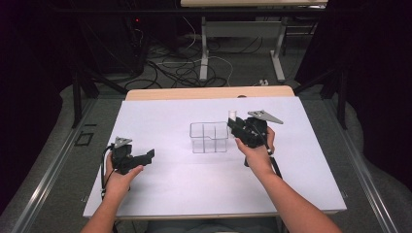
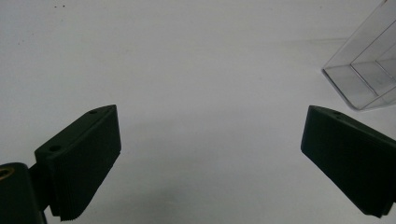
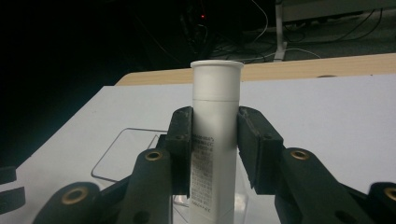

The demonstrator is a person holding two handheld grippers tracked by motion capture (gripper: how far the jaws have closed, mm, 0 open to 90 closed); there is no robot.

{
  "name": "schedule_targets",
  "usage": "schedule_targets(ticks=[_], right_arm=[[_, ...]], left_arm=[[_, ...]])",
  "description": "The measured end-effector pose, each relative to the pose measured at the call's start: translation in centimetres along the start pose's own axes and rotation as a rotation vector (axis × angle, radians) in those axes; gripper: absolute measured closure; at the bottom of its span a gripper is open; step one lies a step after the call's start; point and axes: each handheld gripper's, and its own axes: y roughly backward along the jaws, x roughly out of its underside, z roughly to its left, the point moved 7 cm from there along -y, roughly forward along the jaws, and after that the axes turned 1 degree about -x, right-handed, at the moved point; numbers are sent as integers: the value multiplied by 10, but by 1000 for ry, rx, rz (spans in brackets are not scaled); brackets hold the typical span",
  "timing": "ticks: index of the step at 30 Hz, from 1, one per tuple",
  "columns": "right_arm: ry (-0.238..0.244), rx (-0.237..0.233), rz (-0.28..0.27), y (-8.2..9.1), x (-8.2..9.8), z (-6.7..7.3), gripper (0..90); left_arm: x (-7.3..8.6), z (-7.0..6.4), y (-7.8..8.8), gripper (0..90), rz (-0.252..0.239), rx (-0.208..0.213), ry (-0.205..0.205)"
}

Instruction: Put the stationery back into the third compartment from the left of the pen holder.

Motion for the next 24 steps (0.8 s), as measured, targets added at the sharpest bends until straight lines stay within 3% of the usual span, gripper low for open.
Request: schedule_targets(ticks=[13, 24], right_arm=[[37, -12, 2, -16, -5, 16, 661], [98, 8, 4, -30, 1, 17, 661]], left_arm=[[1, 2, 2, 51, -2, -2, 3], [1, 2, 2, 51, 0, -1, 1]])
